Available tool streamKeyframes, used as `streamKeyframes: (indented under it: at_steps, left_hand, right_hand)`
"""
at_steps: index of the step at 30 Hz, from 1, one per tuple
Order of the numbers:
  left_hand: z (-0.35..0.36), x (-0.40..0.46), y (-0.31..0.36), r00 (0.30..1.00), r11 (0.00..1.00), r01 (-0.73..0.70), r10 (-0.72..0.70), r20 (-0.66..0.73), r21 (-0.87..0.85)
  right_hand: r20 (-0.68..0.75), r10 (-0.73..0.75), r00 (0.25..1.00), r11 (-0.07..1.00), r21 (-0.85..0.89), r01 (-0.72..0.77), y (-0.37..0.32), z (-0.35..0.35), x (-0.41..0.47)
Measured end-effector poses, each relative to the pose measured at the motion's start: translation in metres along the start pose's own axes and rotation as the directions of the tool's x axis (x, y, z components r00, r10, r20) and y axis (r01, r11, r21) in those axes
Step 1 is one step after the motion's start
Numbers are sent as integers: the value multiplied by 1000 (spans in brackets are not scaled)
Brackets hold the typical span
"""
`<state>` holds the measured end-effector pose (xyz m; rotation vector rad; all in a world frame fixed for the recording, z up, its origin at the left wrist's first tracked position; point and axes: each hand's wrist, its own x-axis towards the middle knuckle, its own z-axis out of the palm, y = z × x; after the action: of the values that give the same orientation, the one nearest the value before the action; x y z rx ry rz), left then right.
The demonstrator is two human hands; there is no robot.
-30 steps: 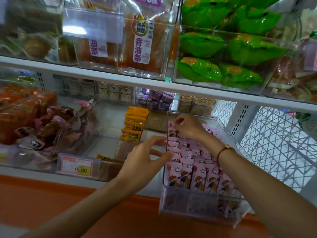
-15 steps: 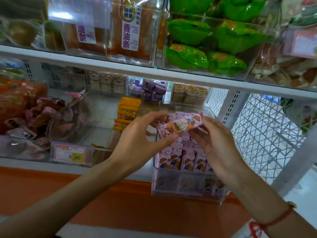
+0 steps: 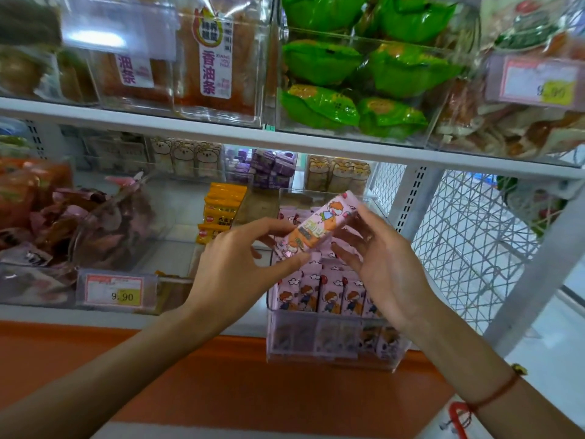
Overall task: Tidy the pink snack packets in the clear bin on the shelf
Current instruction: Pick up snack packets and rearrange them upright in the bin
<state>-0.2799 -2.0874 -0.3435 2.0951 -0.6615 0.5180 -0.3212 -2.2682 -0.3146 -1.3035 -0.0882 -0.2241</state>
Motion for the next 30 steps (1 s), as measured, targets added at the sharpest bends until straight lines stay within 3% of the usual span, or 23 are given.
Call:
streamKeyframes:
  at_steps: [6, 10, 13, 15, 19, 24, 30]
  left_hand:
    - [-4, -3, 8, 997, 993, -75, 78, -25, 94]
    - [-6, -1, 13, 978, 958, -199, 207, -17, 208]
    - [-4, -2, 12, 971, 948, -228, 237, -12, 221]
    - [-5, -2, 11, 974, 956, -214, 225, -35, 198]
    - [-6, -1, 9, 996, 997, -69, 70, -51, 21]
    - [-3, -2, 13, 996, 998, -44, 47, 80, -36]
    - [-5, 0, 14, 997, 988, -69, 73, 23, -138]
  right_hand:
    - [-26, -6, 1000, 984, -176, 2, 4, -1, 2]
    - [-71, -25, 997, 986, -167, 13, 8, 1, 0]
    - [-28, -34, 999, 984, -177, 29, 7, 6, -1]
    - [8, -36, 999, 988, -148, 37, 5, 7, -1]
    - [82, -59, 995, 983, -171, 72, 3, 5, 0]
    - [7, -53, 999, 984, -170, 54, 1, 4, 0]
    - [-105, 14, 994, 999, -43, -18, -1, 4, 0]
